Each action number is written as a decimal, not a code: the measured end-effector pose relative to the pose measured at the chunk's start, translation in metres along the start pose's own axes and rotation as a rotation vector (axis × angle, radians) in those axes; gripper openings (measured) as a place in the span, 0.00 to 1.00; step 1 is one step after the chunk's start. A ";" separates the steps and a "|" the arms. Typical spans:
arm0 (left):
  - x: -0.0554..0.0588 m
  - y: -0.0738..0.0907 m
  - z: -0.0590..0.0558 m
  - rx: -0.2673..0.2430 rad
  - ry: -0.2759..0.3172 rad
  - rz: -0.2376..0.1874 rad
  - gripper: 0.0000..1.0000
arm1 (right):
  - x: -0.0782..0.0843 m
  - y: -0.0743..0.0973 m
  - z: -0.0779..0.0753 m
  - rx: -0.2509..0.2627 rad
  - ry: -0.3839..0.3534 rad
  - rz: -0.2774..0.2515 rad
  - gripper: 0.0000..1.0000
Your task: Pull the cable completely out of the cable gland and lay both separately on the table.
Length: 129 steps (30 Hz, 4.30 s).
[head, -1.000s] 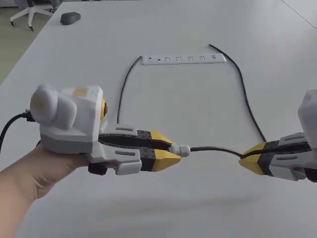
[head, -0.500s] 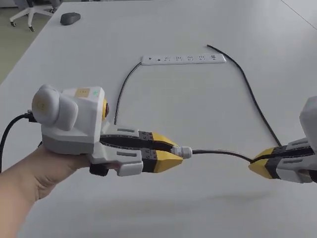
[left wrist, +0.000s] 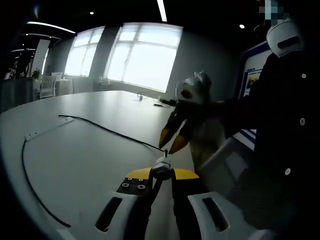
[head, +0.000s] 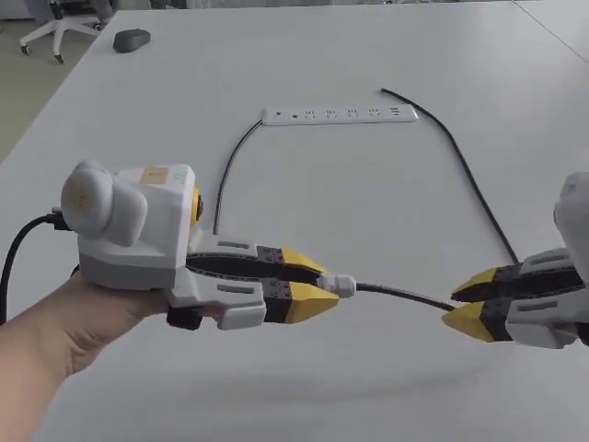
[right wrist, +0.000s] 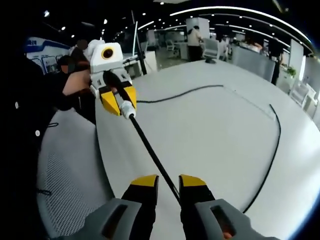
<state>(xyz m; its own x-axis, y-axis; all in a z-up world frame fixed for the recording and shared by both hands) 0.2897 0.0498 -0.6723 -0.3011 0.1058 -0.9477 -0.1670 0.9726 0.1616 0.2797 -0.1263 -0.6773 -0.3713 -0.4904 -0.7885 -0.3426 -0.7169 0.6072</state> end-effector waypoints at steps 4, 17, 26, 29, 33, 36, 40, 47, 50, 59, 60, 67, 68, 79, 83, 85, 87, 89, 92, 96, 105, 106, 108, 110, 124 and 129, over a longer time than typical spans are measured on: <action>-0.001 -0.001 -0.001 0.003 -0.005 0.004 0.15 | -0.025 -0.005 0.020 -0.083 0.067 -0.100 0.08; -0.003 -0.005 -0.005 0.017 -0.022 0.017 0.15 | -0.040 -0.027 0.038 -0.099 0.263 -0.079 0.05; -0.003 -0.006 -0.005 0.020 -0.020 0.010 0.15 | -0.040 -0.029 0.035 -0.090 0.262 -0.073 0.00; -0.004 -0.007 -0.004 0.021 -0.021 0.005 0.15 | -0.040 -0.028 0.034 -0.078 0.243 -0.076 0.00; -0.005 -0.008 -0.004 0.022 -0.023 0.000 0.15 | -0.040 -0.026 0.031 -0.077 0.188 -0.088 0.00; -0.006 -0.008 -0.003 0.017 -0.025 -0.004 0.15 | -0.039 -0.025 0.029 -0.071 0.186 -0.086 0.00; -0.006 -0.007 -0.001 0.012 -0.024 -0.005 0.15 | -0.036 -0.023 0.025 -0.062 0.165 -0.078 0.00; -0.007 -0.004 0.002 0.000 -0.024 -0.005 0.15 | -0.030 -0.019 0.018 -0.027 0.122 -0.065 0.00; -0.007 -0.003 0.003 -0.004 -0.025 -0.002 0.15 | -0.024 -0.015 0.013 -0.004 0.100 -0.057 0.00; -0.007 -0.003 0.003 -0.005 -0.025 -0.003 0.15 | -0.009 -0.003 -0.002 0.064 0.048 -0.032 0.00; -0.007 -0.003 0.003 -0.005 -0.025 -0.003 0.15 | -0.008 -0.002 -0.003 0.068 0.046 -0.031 0.00; -0.006 -0.003 0.001 0.000 -0.029 0.003 0.15 | 0.003 0.005 -0.008 0.102 -0.001 -0.012 0.00; -0.006 -0.003 0.001 0.001 -0.030 0.003 0.15 | 0.005 0.006 -0.009 0.106 -0.009 -0.008 0.00; -0.005 -0.002 0.000 -0.006 -0.031 0.012 0.15 | 0.026 0.010 -0.019 0.153 -0.081 0.026 0.00; -0.004 -0.001 0.001 -0.009 -0.029 0.013 0.15 | 0.037 0.013 -0.025 0.181 -0.096 0.064 0.00; -0.004 0.000 0.002 -0.010 -0.027 0.015 0.15 | 0.041 0.015 -0.026 0.187 -0.096 0.074 0.00; -0.004 0.000 0.002 -0.012 -0.026 0.014 0.15 | 0.045 0.017 -0.027 0.195 -0.099 0.082 0.00; -0.003 0.000 0.002 -0.011 -0.028 0.016 0.15 | 0.045 0.018 -0.027 0.194 -0.106 0.077 0.00; -0.003 -0.002 0.002 -0.011 -0.026 0.016 0.15 | 0.045 0.018 -0.027 0.195 -0.099 0.084 0.00; -0.004 -0.002 0.002 -0.012 -0.027 0.013 0.15 | 0.045 0.018 -0.027 0.178 -0.086 0.089 0.01; -0.003 -0.003 0.004 -0.019 -0.032 0.014 0.15 | 0.009 0.015 -0.009 0.096 -0.020 -0.041 0.18; -0.003 -0.003 0.004 -0.018 -0.032 0.014 0.15 | 0.003 0.014 -0.006 0.093 -0.018 -0.064 0.18; -0.003 -0.004 0.004 -0.016 -0.031 0.013 0.15 | -0.009 0.013 0.001 0.068 0.011 -0.087 0.17; -0.003 -0.004 0.004 -0.014 -0.028 0.013 0.15 | -0.020 0.009 0.006 0.065 0.044 -0.109 0.21; -0.003 -0.009 0.001 0.005 -0.024 0.013 0.15 | -0.042 -0.027 0.036 -0.049 0.266 -0.087 0.07; -0.003 -0.010 0.002 0.005 -0.017 0.009 0.15 | -0.043 -0.030 0.034 -0.049 0.306 -0.082 0.01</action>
<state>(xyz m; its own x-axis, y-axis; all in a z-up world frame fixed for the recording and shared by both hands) 0.2940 0.0405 -0.6717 -0.2862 0.1179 -0.9509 -0.1597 0.9727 0.1687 0.2770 -0.0668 -0.6582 -0.0649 -0.5514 -0.8317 -0.3161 -0.7792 0.5412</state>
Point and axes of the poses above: the centre of the closed fingertips' face, and the gripper's own axes: y roughly backward along the fingers, z roughly to its left, x roughly out of its underside, the point moved 6 cm from there along y, roughly backward along the fingers, and after that the axes turned 7 degrees about -z, right-handed, at the moved point
